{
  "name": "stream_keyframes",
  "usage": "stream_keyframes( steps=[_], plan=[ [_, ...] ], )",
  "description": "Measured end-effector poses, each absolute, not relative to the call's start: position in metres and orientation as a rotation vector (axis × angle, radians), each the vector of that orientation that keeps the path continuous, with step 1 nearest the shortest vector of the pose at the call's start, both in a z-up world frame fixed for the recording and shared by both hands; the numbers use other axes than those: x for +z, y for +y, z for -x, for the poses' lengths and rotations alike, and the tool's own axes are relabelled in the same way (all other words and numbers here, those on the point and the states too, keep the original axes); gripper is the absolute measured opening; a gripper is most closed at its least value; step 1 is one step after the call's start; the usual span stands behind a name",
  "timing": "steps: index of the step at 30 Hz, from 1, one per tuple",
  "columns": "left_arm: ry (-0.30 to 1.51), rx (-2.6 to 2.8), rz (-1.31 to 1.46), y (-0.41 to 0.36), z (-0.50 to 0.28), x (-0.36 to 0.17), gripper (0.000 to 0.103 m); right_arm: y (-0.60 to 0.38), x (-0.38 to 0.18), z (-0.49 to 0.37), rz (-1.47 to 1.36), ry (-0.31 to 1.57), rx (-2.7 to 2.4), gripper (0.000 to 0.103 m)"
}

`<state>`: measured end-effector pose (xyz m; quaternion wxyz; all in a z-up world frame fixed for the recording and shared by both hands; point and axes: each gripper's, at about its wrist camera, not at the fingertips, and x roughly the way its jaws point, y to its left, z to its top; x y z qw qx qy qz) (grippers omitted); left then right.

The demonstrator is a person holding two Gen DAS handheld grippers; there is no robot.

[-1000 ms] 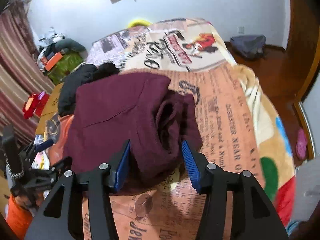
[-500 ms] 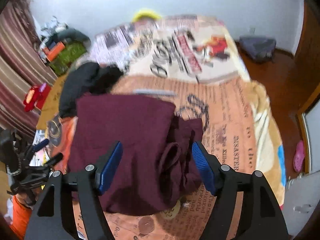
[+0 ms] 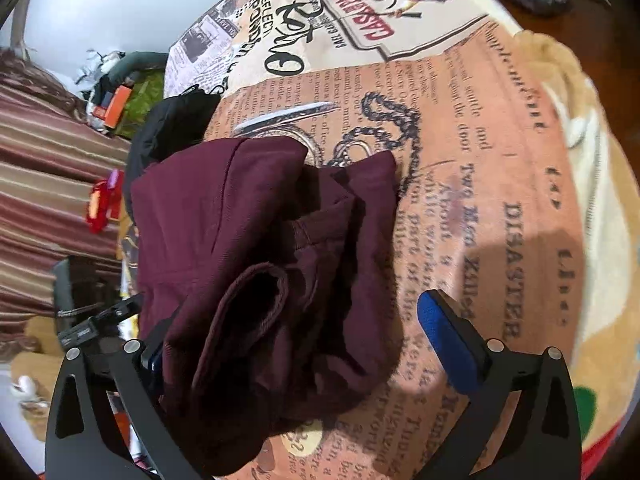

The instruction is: Fold large clothes

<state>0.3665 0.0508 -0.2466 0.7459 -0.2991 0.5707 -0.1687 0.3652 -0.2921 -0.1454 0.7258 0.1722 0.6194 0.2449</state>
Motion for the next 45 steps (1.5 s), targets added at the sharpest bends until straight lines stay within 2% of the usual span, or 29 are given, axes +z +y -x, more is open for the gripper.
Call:
stream_keyframes(
  steps=[9,11,13,15,17,19,23,25,31,37,45],
  plan=[
    [1.230,-0.367,0.620,0.029,-0.386,-0.247,0.103,-0.280,-0.156,-0.376,-0.467,1.419,0.612,0.103],
    [1.229,-0.369,0.619,0.028,-0.387,-0.245,0.102,-0.278,-0.153,-0.374,-0.444,1.412,0.598,0.097],
    [1.224,-0.381,0.627,0.032,-0.382,-0.244,0.096,-0.278,-0.149,-0.370,-0.440,1.400,0.596,0.088],
    [1.207,-0.376,0.611,0.031,-0.378,-0.238,0.085,-0.277,-0.144,-0.365,-0.433,1.381,0.591,0.078],
    [1.188,-0.356,0.555,0.026,-0.373,-0.229,0.078,-0.272,-0.137,-0.358,-0.394,1.363,0.580,0.067],
    [1.171,-0.336,0.495,0.019,-0.369,-0.220,0.073,-0.266,-0.131,-0.357,-0.362,1.348,0.562,0.061],
    [1.133,-0.348,0.442,0.013,-0.355,-0.191,0.052,-0.258,-0.111,-0.344,-0.325,1.296,0.546,0.049],
    [1.117,-0.360,0.424,0.014,-0.347,-0.176,0.047,-0.252,-0.102,-0.340,-0.301,1.275,0.550,0.046],
    [1.041,-0.364,0.429,0.045,-0.329,-0.134,0.044,-0.221,-0.068,-0.328,-0.253,1.188,0.591,0.044],
    [0.895,-0.328,0.381,0.089,-0.322,-0.062,0.044,-0.177,-0.025,-0.341,-0.245,1.071,0.669,0.043],
    [0.785,-0.270,0.306,0.147,-0.363,-0.003,0.044,-0.113,0.012,-0.385,-0.237,0.907,0.766,0.043]
  ],
)
